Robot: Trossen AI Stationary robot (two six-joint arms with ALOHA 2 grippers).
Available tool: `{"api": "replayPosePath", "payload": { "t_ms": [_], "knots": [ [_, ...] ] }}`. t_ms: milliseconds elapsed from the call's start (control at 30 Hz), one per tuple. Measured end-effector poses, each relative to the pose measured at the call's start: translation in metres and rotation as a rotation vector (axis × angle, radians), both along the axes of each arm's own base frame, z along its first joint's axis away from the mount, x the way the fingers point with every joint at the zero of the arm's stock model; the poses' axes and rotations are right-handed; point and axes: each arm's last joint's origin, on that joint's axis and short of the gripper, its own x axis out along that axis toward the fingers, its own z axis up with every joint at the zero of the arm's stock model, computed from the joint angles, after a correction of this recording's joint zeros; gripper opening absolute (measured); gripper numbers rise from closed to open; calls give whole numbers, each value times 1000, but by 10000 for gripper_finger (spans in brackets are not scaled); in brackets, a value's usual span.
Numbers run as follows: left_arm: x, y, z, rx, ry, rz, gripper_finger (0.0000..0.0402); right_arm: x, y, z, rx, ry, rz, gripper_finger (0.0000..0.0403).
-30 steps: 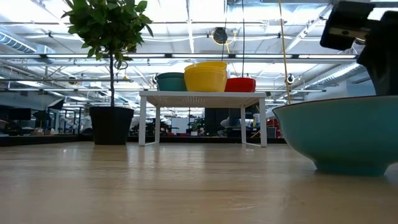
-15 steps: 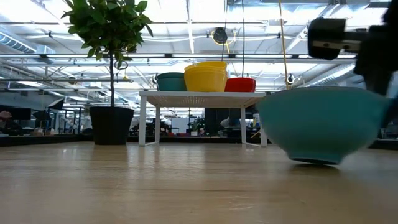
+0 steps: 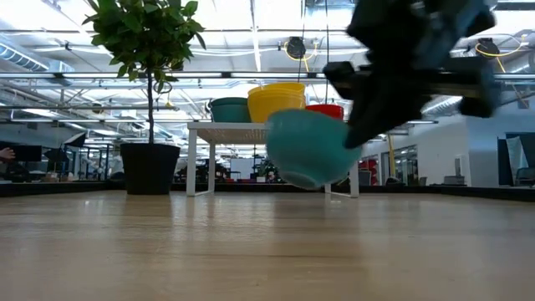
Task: Pick & Place Mini bowls
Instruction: Stack the white patterned bowl on top of the white patterned bowl on the shelf
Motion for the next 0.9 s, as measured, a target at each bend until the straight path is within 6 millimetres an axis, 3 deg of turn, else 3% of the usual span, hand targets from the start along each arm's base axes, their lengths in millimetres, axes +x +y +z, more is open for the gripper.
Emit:
{"api": "replayPosePath", "payload": {
  "t_ms": [333, 567, 900],
  "knots": [
    [8, 27, -2, 3, 21, -23, 184, 39, -47, -15, -46, 47, -126, 2],
    [12, 41, -2, -19, 26, -130, 184, 49, -53, -20, -47, 69, -154, 15],
    [14, 62, -3, -38, 46, -253, 184, 46, -53, -5, 14, 17, -214, 102]
  ]
}}
